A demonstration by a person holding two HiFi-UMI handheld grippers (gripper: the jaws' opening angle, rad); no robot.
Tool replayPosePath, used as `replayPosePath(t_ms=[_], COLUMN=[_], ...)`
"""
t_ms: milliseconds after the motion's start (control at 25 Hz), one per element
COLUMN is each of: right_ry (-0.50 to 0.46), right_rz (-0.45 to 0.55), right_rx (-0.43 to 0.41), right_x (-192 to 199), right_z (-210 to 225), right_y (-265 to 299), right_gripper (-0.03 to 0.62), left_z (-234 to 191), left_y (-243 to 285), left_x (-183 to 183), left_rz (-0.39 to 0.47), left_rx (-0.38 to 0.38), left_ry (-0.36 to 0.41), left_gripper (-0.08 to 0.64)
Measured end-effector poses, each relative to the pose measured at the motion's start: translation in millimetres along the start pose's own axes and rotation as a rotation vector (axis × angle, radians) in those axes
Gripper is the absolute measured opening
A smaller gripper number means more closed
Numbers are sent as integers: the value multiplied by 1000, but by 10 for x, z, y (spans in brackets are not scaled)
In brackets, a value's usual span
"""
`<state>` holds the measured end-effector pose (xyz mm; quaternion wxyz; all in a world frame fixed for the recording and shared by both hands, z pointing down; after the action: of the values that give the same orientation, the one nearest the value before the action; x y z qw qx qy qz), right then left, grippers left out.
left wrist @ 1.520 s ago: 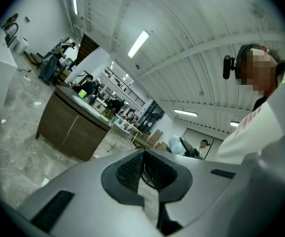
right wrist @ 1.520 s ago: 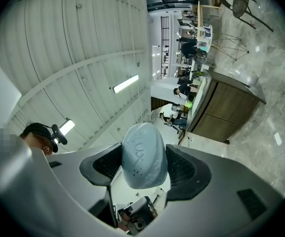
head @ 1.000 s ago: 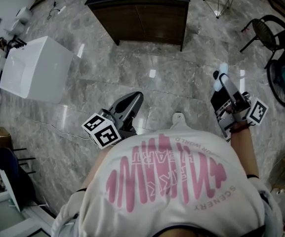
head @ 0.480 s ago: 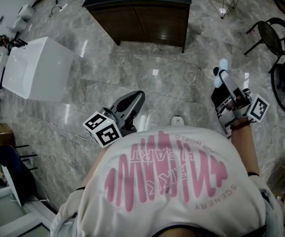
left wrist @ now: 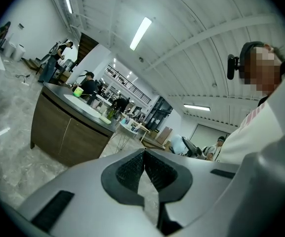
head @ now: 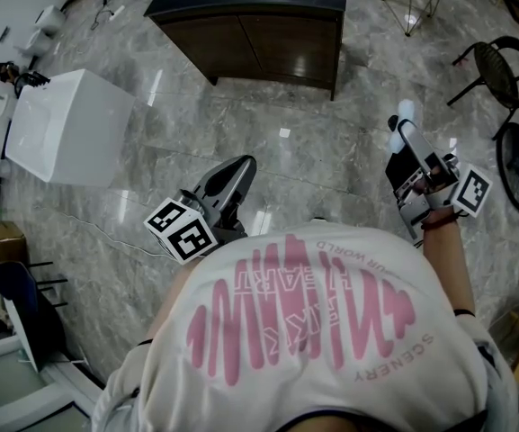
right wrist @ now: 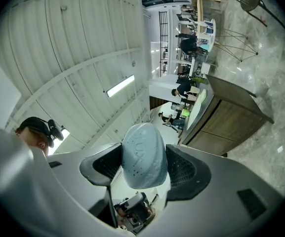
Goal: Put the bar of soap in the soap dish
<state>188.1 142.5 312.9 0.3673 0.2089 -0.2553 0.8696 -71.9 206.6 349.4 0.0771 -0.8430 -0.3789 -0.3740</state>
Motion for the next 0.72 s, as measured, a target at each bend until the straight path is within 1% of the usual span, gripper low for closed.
replayPosePath(t_ms=[120, 360, 440, 600, 720], right_ry=[4, -2, -1, -6, -7], right_rz=[-11, -39, -40, -38, -35], right_rx=[-6, -34, -39, -42, -51], right_x=[-84, -159, -176, -251, -229], right_z=[93, 143, 157, 207, 159], right_y=[1, 126, 144, 165, 194], right_gripper=[278, 278, 278, 278, 278], left_z=[30, -26, -35, -1, 35], left_y=[82, 109, 128, 215, 167], left_x=[-72, -81, -73, -70, -32], left_rz=[17, 38, 42, 37, 26], left_rx=[-6, -41, -40, -22, -21], left_ry=[21, 3, 0, 29, 33], left_gripper=[8, 8, 8, 8, 8])
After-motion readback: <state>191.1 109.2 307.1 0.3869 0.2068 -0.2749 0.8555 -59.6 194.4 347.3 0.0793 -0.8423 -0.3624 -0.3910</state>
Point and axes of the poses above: the fingertips, and each gripper's own axes: y forward along the fingers, z to its right, x out of its underside, the point moved 1 cm from there along -y, backward along the fingers, and after that the axes turned 12 degrees about -y, right-handed, at the moved point
